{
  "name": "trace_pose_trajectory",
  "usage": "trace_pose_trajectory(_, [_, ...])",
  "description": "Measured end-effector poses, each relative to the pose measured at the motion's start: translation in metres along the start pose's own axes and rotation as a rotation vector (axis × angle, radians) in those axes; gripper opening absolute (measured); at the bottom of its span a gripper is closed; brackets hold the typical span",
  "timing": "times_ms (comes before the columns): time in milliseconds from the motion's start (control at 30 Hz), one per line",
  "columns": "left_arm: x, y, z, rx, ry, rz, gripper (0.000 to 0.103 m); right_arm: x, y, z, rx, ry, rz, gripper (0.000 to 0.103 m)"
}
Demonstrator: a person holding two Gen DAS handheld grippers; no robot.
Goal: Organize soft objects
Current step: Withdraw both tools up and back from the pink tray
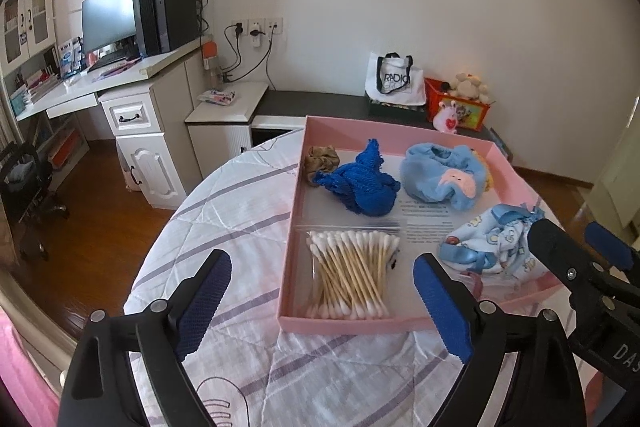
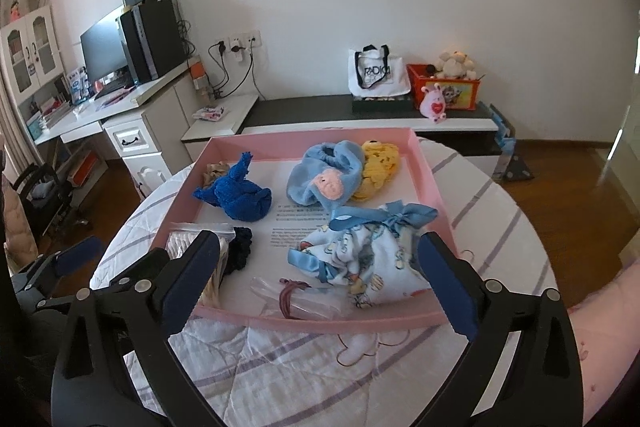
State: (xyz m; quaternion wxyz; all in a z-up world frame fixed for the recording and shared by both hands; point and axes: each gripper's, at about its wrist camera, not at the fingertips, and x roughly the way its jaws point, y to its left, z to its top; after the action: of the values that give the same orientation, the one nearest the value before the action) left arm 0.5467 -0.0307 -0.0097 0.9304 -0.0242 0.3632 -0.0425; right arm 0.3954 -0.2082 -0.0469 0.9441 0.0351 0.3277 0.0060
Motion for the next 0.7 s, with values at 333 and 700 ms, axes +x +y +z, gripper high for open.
trace_pose_trajectory(333, [-0.037,-0.012,-0.012,0.010,-0.054,0.007,0.099,-0.034,-0.016,-0.007,0.002,-0.060,-0.051,0.103])
trace_pose_trajectory(700, [-0.090,-0.030,-0.034,0.026,-0.136,0.012,0.103,-0.080,-0.025,-0.021,-0.028,-0.122,-0.095,0.103])
